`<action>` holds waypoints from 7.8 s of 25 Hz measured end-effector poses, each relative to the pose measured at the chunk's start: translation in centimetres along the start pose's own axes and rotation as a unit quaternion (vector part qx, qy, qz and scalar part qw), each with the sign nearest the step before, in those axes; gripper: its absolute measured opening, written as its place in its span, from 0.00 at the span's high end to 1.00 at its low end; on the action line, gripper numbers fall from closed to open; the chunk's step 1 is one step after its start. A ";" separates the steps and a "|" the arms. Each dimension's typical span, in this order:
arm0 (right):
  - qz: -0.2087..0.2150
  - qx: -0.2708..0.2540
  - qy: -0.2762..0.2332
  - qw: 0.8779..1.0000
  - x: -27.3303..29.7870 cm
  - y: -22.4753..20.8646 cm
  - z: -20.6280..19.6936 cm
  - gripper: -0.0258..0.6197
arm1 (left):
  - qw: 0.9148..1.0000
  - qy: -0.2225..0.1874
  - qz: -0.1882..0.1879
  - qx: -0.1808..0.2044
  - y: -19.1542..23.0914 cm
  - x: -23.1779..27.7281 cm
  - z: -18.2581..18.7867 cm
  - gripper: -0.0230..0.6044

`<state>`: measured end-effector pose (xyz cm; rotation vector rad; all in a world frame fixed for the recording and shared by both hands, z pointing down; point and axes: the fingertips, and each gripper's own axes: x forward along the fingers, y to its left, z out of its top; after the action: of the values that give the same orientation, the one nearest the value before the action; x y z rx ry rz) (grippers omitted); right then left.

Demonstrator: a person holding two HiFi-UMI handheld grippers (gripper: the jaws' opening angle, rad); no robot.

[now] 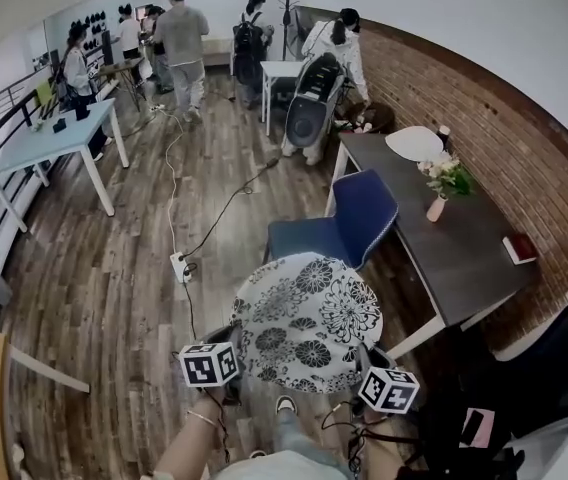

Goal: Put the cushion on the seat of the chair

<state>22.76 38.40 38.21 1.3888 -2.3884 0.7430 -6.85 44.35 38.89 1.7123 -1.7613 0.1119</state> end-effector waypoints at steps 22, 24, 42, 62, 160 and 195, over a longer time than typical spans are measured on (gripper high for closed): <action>0.040 0.015 0.011 0.999 16.0 -7.3 10.7 0.91 | 0.999 -0.006 0.033 0.030 -3.1 14.7 10.4 0.94; 0.042 0.018 0.014 0.999 17.0 -7.7 11.3 0.91 | 0.999 -0.004 0.039 0.030 -3.0 15.5 11.1 0.94; 0.008 0.033 0.022 0.999 28.4 -7.8 15.8 0.91 | 1.000 0.005 0.007 0.029 1.8 27.6 18.7 0.94; -0.037 0.031 0.019 0.999 47.0 -2.1 26.3 0.91 | 0.998 0.032 -0.039 0.036 11.8 44.1 33.9 0.94; -0.112 0.209 0.171 0.956 62.7 -23.5 -2.4 0.91 | 0.936 0.305 -0.025 0.176 16.0 77.6 9.8 0.94; -0.167 0.192 0.211 0.944 65.9 -25.9 -6.4 0.90 | 0.916 0.334 -0.023 0.222 17.4 84.5 7.4 0.94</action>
<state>12.19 -16.15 82.57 1.5317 -1.6847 1.3015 -18.50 -29.36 82.72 1.7208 -1.2250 1.0201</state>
